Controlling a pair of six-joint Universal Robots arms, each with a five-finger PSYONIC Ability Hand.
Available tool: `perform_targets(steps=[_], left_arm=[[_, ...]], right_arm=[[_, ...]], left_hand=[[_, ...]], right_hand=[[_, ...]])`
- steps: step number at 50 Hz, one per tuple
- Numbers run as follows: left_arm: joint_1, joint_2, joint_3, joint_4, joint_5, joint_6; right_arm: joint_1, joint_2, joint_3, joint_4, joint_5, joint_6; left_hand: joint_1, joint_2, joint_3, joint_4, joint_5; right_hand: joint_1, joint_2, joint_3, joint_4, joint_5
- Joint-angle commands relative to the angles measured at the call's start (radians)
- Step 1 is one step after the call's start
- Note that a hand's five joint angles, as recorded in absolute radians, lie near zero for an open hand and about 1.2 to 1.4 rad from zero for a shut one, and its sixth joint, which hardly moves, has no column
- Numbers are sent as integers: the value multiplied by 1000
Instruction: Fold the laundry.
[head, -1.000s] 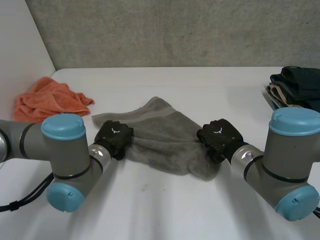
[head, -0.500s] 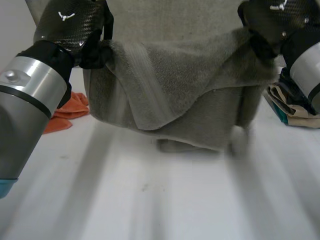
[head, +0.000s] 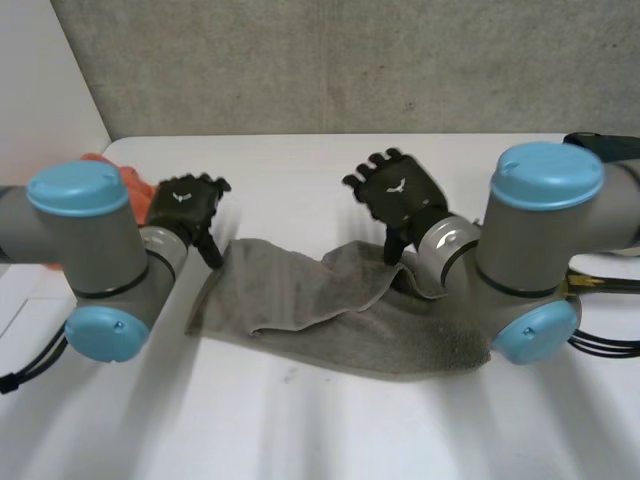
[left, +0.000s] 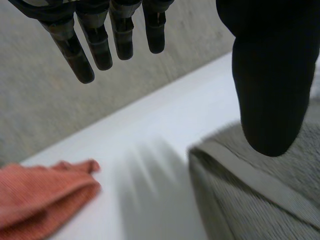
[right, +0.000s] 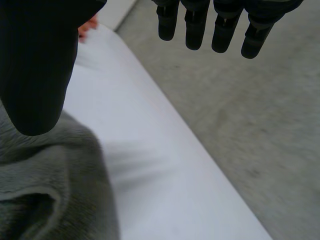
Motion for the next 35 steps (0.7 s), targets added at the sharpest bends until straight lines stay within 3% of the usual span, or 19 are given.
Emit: perform_targets(steps=[1, 6, 13, 19, 28, 35], left_arm=[[-28, 219, -114, 4, -6, 1], [-89, 339, -261, 9, -4, 17], [-209, 330, -407, 76, 10, 130], [-212, 184, -391, 184, 8, 244], [-163, 5, -233, 207, -19, 265], [-149, -54, -153, 222, -134, 264]], right_arm=[[-79, -252, 126, 114, 84, 24], [-156, -358, 231, 217, 77, 22], [-234, -441, 393, 237, 45, -16], [-265, -441, 492, 201, -16, -56], [-254, -438, 549, 148, -28, -53], [-248, -435, 569, 130, -30, -53]], left_hand=[[50, 34, 38, 43, 47], [179, 163, 167, 172, 176], [264, 248, 252, 257, 262], [244, 228, 232, 237, 241], [241, 225, 229, 234, 238], [241, 225, 229, 234, 238]], right_hand=[[-50, -39, -33, -31, -45], [-50, -39, -33, -31, -45], [-50, -39, -33, -31, -45], [-50, -39, -33, -31, -45], [-50, -39, -33, -31, -45], [-50, -39, -33, -31, -45]])
